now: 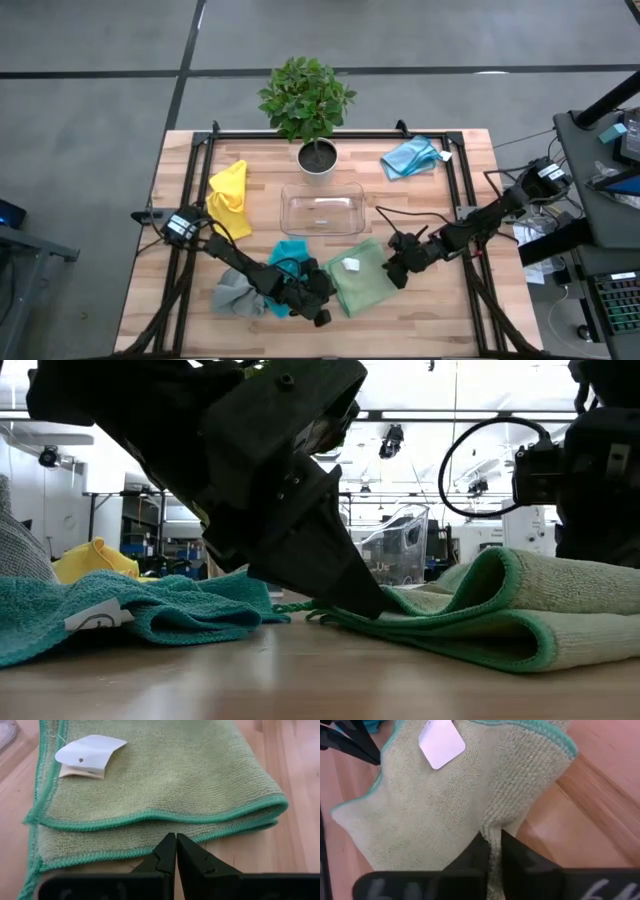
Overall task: Fold microfiber towels
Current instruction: Fold the green microfiber cloth
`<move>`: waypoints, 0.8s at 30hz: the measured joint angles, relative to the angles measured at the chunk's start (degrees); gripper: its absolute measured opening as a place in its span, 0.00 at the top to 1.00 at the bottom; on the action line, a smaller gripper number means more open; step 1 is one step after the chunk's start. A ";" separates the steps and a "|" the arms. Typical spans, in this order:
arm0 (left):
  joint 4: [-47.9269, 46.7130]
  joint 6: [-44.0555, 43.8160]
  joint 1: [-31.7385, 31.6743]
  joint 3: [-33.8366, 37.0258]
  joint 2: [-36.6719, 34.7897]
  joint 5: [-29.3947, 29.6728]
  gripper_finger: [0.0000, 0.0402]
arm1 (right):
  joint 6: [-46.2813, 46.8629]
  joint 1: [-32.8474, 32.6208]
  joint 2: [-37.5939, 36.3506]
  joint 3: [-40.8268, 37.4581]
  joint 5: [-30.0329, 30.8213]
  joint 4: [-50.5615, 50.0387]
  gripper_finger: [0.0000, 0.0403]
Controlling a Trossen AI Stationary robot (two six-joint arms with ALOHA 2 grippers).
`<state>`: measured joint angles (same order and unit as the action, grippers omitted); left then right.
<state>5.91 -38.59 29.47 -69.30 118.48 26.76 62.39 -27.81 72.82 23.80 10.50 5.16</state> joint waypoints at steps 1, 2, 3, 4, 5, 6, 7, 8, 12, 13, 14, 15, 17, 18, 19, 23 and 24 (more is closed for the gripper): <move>0.02 0.00 0.00 0.06 0.00 0.00 1.00 | 0.00 0.00 -0.02 0.22 0.00 -0.44 0.96; -0.04 0.00 0.00 0.11 -0.02 0.02 1.00 | -0.01 0.00 -0.03 0.45 -0.07 -0.64 0.96; -0.07 0.00 0.00 0.11 -0.02 0.02 1.00 | -0.03 0.00 -0.06 0.77 -0.23 -1.19 0.97; -0.07 0.00 0.00 0.11 -0.02 0.02 1.00 | -0.26 0.00 -0.24 1.38 -0.39 -2.51 0.97; -0.07 0.00 0.00 0.11 -0.02 0.02 1.00 | -0.45 0.00 -0.37 2.14 -0.46 -4.24 0.97; -0.04 0.00 0.00 0.11 -0.04 0.02 1.00 | -0.63 0.00 -0.45 3.17 -0.46 -6.58 0.97; -0.02 0.00 0.00 0.11 -0.06 0.02 1.00 | -0.82 0.00 -0.67 4.33 -0.46 -9.46 0.97; 0.00 0.00 0.00 0.12 -0.07 0.02 1.00 | -1.04 0.00 -0.82 5.65 -0.46 -13.07 0.97; 0.13 -0.02 0.00 0.15 -0.09 0.04 1.00 | -1.70 0.00 -0.77 12.34 -0.01 -29.40 0.97; 0.18 -0.02 0.00 0.15 -0.10 0.04 1.00 | -1.68 0.00 -0.70 14.01 0.11 -33.18 0.97; 0.17 -0.02 0.00 0.18 -0.11 0.04 1.00 | -1.67 0.00 -0.53 15.69 0.30 -36.66 0.97; 0.18 -0.02 0.00 0.22 -0.11 0.05 1.00 | -1.63 0.00 -0.39 17.29 0.49 -39.96 0.97; 0.39 -0.02 0.00 0.30 -0.06 0.55 1.00 | -1.26 0.00 -0.25 20.06 0.75 -45.15 0.97; 0.93 -0.02 -0.02 0.30 0.18 0.86 1.00 | -0.81 0.00 -0.25 21.24 1.08 -46.71 0.97; 1.55 0.02 -0.04 0.30 0.37 1.07 1.00 | -0.61 0.00 -0.25 22.12 1.28 -47.56 0.97; 4.85 0.19 -0.45 0.30 2.31 1.60 1.00 | -0.44 0.00 -0.18 24.34 1.53 -48.53 0.97; 5.51 0.20 -0.51 0.30 2.71 1.71 1.00 | -0.40 0.00 -0.18 24.71 1.55 -48.44 0.97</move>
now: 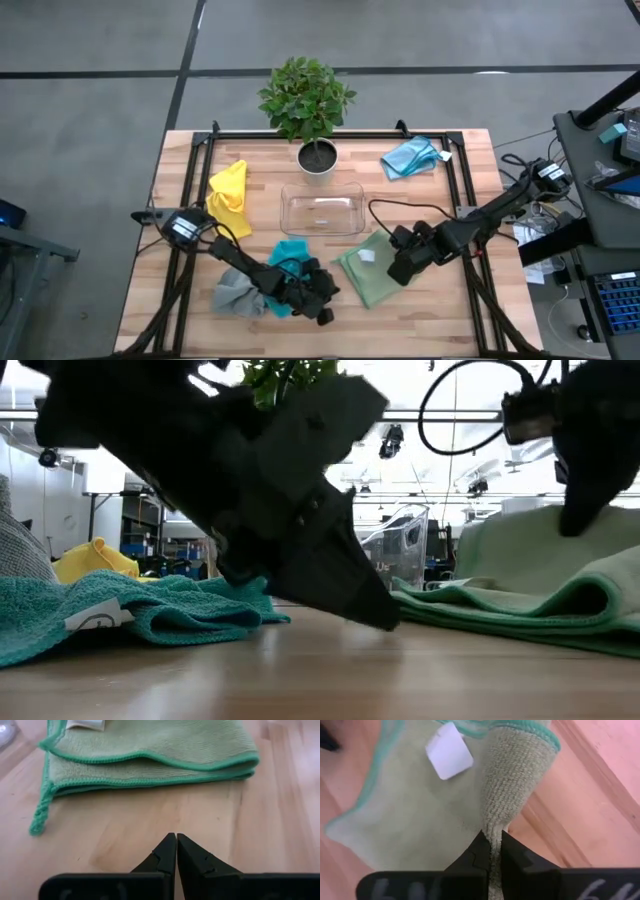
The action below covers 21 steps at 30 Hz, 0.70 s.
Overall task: Fold microfiber towels
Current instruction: Fold the green microfiber cloth
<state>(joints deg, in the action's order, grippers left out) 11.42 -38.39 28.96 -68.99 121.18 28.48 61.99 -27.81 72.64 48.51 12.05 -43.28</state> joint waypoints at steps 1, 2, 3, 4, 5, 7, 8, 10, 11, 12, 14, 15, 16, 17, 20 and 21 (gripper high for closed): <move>0.85 0.00 -0.12 -0.06 0.51 0.05 1.00 | 0.05 0.00 0.00 0.31 0.01 0.28 0.97; 1.57 0.02 -0.12 -0.11 0.82 0.17 1.00 | 0.28 0.00 0.01 0.61 0.05 0.30 0.97; 2.21 0.02 -0.12 -0.11 1.12 0.23 1.00 | 0.55 0.00 0.25 0.85 0.26 0.29 0.97; 2.56 0.05 -0.17 -0.11 1.28 0.43 1.00 | 0.92 0.00 0.57 1.20 0.48 0.31 0.97; 2.68 0.05 -0.17 -0.09 1.35 0.56 1.00 | 1.06 -0.04 1.00 1.51 0.85 0.46 0.97; 2.69 0.06 -0.29 -0.09 1.36 0.48 1.00 | 1.14 -0.04 2.68 2.30 1.07 0.81 0.97; 2.76 0.15 -0.31 -0.09 1.36 0.45 1.00 | 0.98 -0.04 3.84 2.85 1.07 1.23 0.97; 3.10 0.26 -0.37 -0.09 1.36 0.47 1.00 | -0.24 -0.04 6.59 4.37 1.04 1.93 0.97; 3.17 0.26 -0.41 -0.09 1.40 0.47 1.00 | -1.01 -0.04 8.09 5.43 1.01 1.92 0.97; 3.17 0.23 -0.48 -0.09 1.40 0.45 1.00 | -1.66 -0.04 9.59 6.65 1.01 1.90 0.97; 3.17 0.17 -0.49 -0.07 1.40 0.45 1.00 | -2.92 -0.04 12.29 9.09 0.94 1.78 0.97; 3.17 0.17 -0.49 -0.04 1.42 0.45 1.00 | -3.34 -0.04 13.49 10.41 0.76 1.68 0.97; 3.19 0.16 -0.49 -0.01 1.40 0.50 1.00 | -4.08 -0.04 14.61 11.60 0.39 1.65 0.97; 3.21 0.14 -0.52 0.00 1.41 0.67 1.00 | -4.70 -0.04 15.86 12.87 -0.06 1.70 0.97; 3.15 0.11 -0.70 -0.05 1.47 1.92 1.00 | -6.05 -0.04 19.28 16.38 -0.52 1.52 0.97; 3.15 0.09 -0.82 -0.07 1.47 2.05 1.00 | -6.26 -0.04 20.40 17.46 -0.55 1.26 0.97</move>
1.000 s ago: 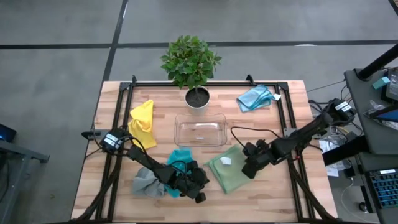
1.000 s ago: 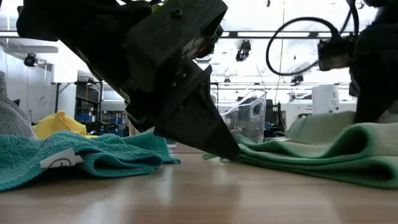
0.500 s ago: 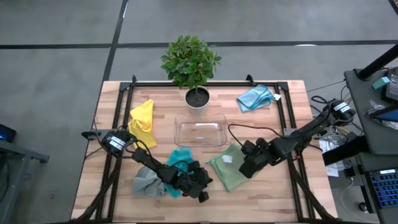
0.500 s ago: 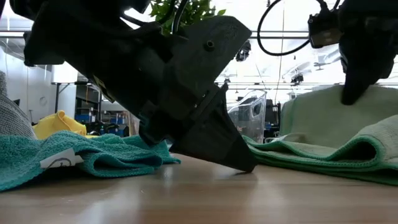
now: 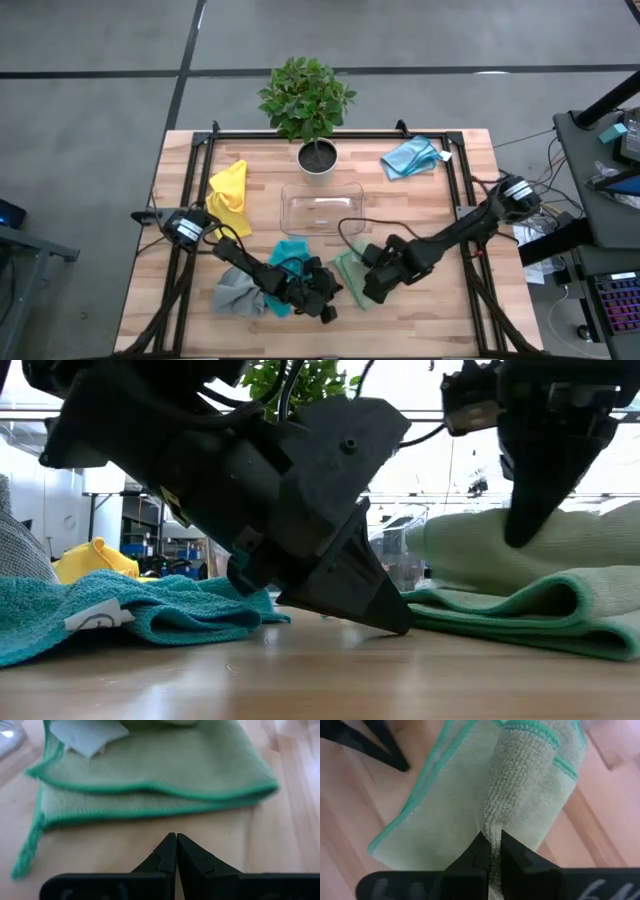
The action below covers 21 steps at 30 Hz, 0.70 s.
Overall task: Fold microfiber towels
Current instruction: Fold the green microfiber cloth
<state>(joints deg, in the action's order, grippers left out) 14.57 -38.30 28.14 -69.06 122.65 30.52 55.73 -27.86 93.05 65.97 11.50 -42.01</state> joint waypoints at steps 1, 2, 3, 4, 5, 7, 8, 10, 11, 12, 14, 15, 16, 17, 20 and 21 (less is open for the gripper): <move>0.00 -0.10 -0.08 0.02 0.00 0.06 1.00 | -0.23 0.00 1.14 1.03 -0.02 -0.39 0.97; -0.02 -0.09 -0.19 0.04 0.00 0.08 1.00 | -0.31 0.00 2.28 2.09 -0.04 -0.92 0.97; -0.02 -0.08 -0.31 0.08 0.00 0.09 1.00 | -0.34 0.00 3.33 3.07 -0.08 -1.48 0.97; -0.02 -0.07 -0.36 0.09 0.00 0.09 1.00 | -0.36 0.00 4.33 3.93 -0.12 -2.05 0.97; -0.02 -0.06 -0.46 0.11 0.00 0.09 1.00 | -0.42 0.00 5.24 4.71 -0.13 -2.44 0.97; -0.02 -0.06 -0.70 0.11 0.00 0.12 1.00 | -0.91 0.00 6.70 6.08 -0.19 -2.64 0.97; -0.02 -0.07 -0.85 0.11 0.00 0.11 1.00 | -1.03 0.00 7.34 6.80 -0.35 -2.70 0.97; -0.02 -0.09 -1.23 0.11 0.00 0.11 1.00 | -1.28 0.00 8.37 8.23 -0.55 -2.65 0.97; -0.02 -0.06 -1.41 0.14 0.00 0.11 1.00 | -1.30 0.00 8.91 8.94 -0.57 -2.64 0.97; 0.00 -0.06 -1.53 0.17 0.00 0.11 1.00 | -1.30 0.00 9.39 9.62 -0.59 -2.62 0.97; 0.00 -0.06 -1.70 0.17 0.00 0.11 1.00 | -1.42 0.00 10.33 10.71 -0.89 -2.58 0.97; 0.00 -0.06 -1.76 0.20 0.00 0.11 1.00 | -1.66 0.00 10.77 11.25 -0.99 -2.58 0.97; 0.00 -0.06 -1.84 0.20 0.00 0.11 1.00 | -1.80 0.00 11.11 11.71 -1.00 -2.54 0.97; 0.00 -0.06 -1.90 0.22 0.00 0.11 1.00 | -1.84 0.00 11.28 12.01 -1.00 -2.37 0.97; 0.22 -0.06 -1.90 0.50 0.00 0.15 1.00 | -1.78 0.00 11.83 13.00 -0.86 -1.89 0.97; 0.25 -0.13 -1.90 0.58 0.00 0.17 1.00 | -1.78 0.00 12.12 13.15 -0.64 -1.73 0.97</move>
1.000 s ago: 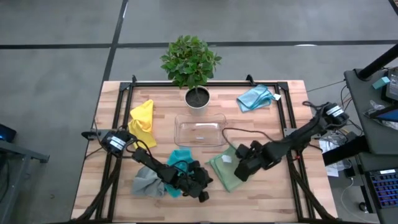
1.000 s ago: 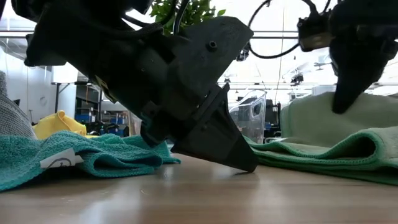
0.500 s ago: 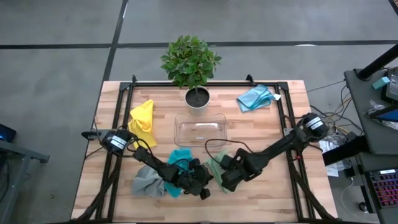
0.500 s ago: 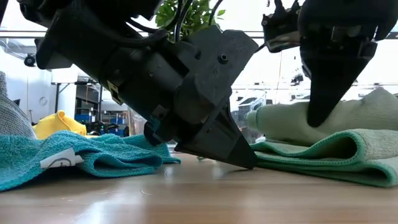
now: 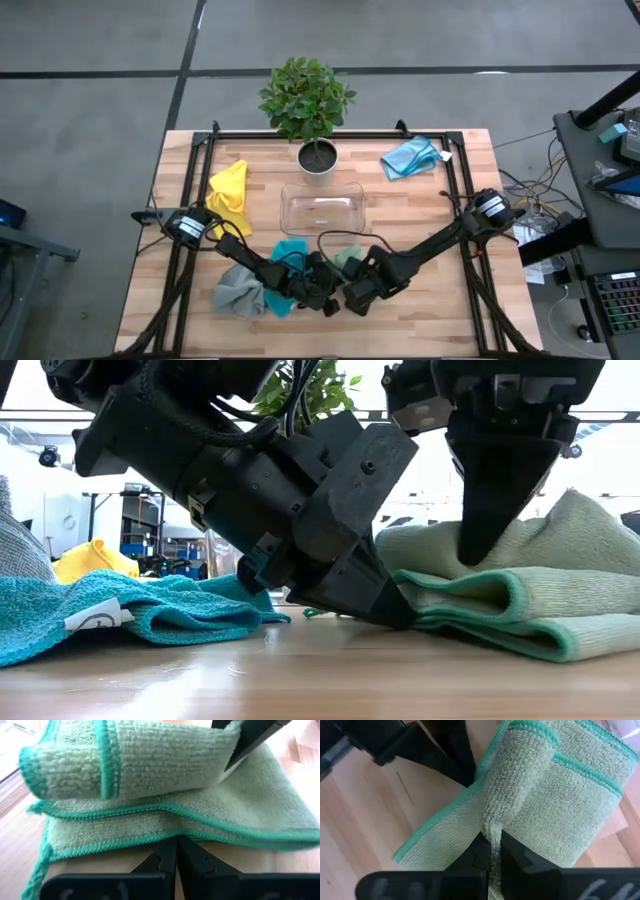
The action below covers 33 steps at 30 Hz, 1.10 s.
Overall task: Fold microfiber towels
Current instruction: Fold the green microfiber cloth
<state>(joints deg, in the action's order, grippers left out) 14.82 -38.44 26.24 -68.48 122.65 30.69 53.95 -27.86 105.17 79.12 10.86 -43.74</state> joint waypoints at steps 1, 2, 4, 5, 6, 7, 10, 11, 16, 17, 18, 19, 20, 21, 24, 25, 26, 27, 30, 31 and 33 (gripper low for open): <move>0.12 -0.04 0.00 0.11 0.00 -0.02 1.00 | 0.00 0.00 0.41 0.02 0.14 0.58 0.97; 0.14 -0.07 0.00 0.14 0.00 -0.03 1.00 | 0.16 0.00 0.78 0.09 0.19 1.52 0.97; 0.10 -0.10 0.00 0.15 0.00 -0.10 1.00 | 0.37 0.00 1.47 0.10 0.50 3.36 0.97; 0.10 -0.13 0.00 0.20 0.00 -0.23 1.00 | 0.40 0.00 1.66 0.10 0.77 3.74 0.97; 0.10 -0.13 0.00 0.25 0.00 -0.49 1.00 | 0.44 0.00 1.68 0.10 1.05 3.80 0.97; 0.05 -0.13 -0.02 0.25 0.00 -1.07 1.00 | 0.45 0.08 1.68 0.10 1.15 3.80 0.97; -0.48 -0.13 -0.06 0.32 -0.70 -4.39 1.00 | 1.34 0.39 1.66 0.10 1.25 3.82 0.97; -0.60 -0.13 -0.10 0.32 -0.80 -5.18 1.00 | 1.57 0.52 1.64 0.08 1.34 3.85 0.97; -2.53 -1.05 0.13 0.19 -2.40 -11.32 1.00 | 3.30 0.76 1.57 0.44 1.13 4.37 0.94; -3.14 -1.64 0.15 0.23 -2.71 -12.66 1.00 | 3.91 0.76 1.57 0.53 1.07 4.26 0.93; -3.42 -2.19 0.21 0.23 -2.91 -13.71 1.00 | 4.41 0.76 1.57 0.69 0.94 4.17 0.90; -3.94 -2.83 0.23 0.25 -3.11 -13.73 1.00 | 4.52 0.76 1.57 1.03 0.87 4.24 0.88; -4.18 -3.18 0.22 0.25 -3.21 -13.77 1.00 | 4.54 0.76 1.57 1.35 0.82 4.47 0.85; -4.22 -3.34 0.18 0.25 -3.23 -13.72 1.00 | 4.52 0.76 1.57 1.48 0.82 5.20 0.83; -4.16 -3.69 0.17 0.25 -3.23 -13.64 1.00 | 3.19 0.74 1.57 1.85 0.71 8.53 0.74; -4.08 -3.69 0.17 0.25 -3.23 -13.55 1.00 | 2.77 0.74 1.57 1.85 0.71 10.01 0.72; -4.06 -3.69 0.17 0.31 -3.23 -13.49 1.00 | 2.18 0.69 1.57 1.85 0.67 11.44 0.69; -4.06 -3.69 0.17 0.36 -3.23 -13.42 1.00 | 1.53 0.63 1.57 1.85 0.60 12.53 0.67; -4.09 -3.66 0.25 0.38 -3.23 -13.26 1.00 | -1.23 0.63 1.56 1.91 -0.24 13.52 0.63; -4.21 -3.67 0.28 0.38 -3.23 -13.26 1.00 | -2.12 0.63 1.54 2.04 -0.33 13.47 0.62; -4.36 -3.69 0.28 0.36 -3.23 -13.18 1.00 | -3.92 0.63 1.34 2.48 -0.37 13.48 0.60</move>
<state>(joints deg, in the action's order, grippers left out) 10.46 -42.12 26.52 -68.12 119.42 17.52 50.04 -27.22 106.51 81.60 10.49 -30.26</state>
